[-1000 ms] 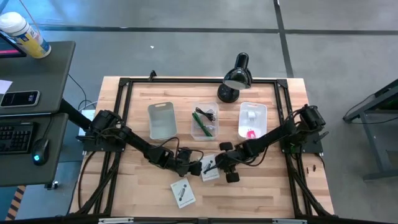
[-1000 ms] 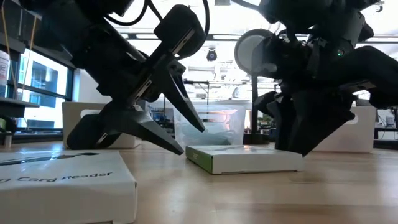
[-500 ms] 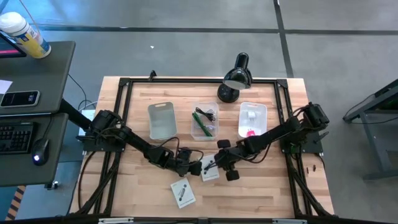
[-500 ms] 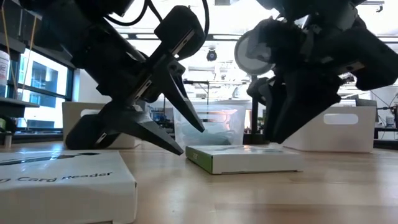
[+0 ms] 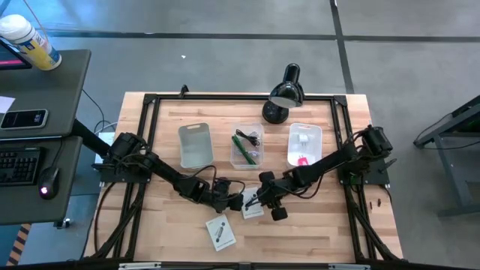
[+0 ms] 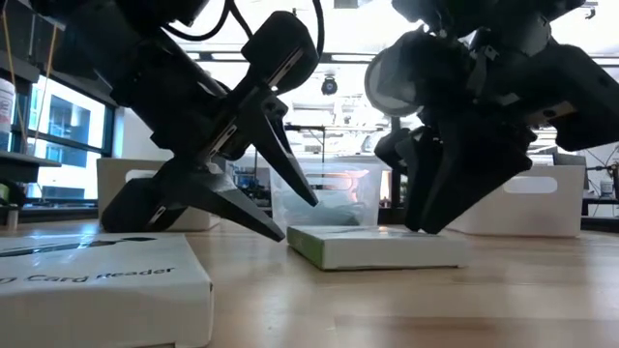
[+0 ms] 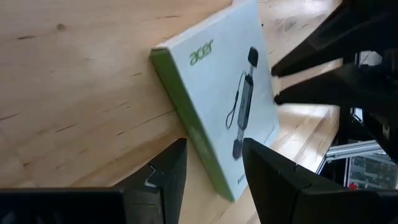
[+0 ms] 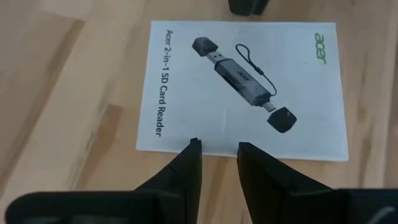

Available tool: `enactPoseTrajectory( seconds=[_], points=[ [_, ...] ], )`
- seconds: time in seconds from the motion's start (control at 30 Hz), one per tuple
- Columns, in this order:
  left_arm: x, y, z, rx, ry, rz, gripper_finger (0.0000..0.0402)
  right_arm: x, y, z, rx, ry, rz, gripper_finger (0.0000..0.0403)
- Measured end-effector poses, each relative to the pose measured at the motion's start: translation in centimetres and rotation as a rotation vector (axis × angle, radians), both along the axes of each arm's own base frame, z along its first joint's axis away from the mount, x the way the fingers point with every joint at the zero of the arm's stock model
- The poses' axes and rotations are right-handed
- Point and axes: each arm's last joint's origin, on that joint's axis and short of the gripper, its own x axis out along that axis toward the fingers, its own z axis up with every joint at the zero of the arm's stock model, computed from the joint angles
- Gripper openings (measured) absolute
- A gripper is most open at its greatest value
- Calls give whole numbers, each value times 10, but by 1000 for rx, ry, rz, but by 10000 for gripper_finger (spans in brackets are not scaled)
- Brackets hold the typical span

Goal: Pick and place items into bin
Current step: Put the top white card reader box into the gray bin

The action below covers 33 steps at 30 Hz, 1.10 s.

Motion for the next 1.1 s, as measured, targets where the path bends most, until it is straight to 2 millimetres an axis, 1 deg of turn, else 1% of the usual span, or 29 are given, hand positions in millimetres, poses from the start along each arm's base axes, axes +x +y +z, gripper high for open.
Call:
enactPoseTrajectory(
  seconds=[0.17, 0.33, 0.53, 0.77, 0.9, 1.1],
  points=[
    [1, 0, 1, -2, -6, -13, 143, 2, 1, -3, 11, -1, -4, 94],
    [-2, -1, -2, -30, 33, -54, 143, 2, 1, -4, 9, 2, -7, 94],
    [-2, -1, -3, -37, 48, -51, 143, 2, 1, -4, 8, 4, -7, 94],
    [-3, -1, -3, -29, 49, -41, 143, 3, 1, -17, 9, 46, -19, 94],
    [-2, -1, -3, -31, 48, -40, 143, 3, 1, -17, 15, 47, -25, 94],
    [-3, -1, -3, -43, 52, -55, 143, 0, -4, -10, 7, 61, -49, 94]
  ],
)
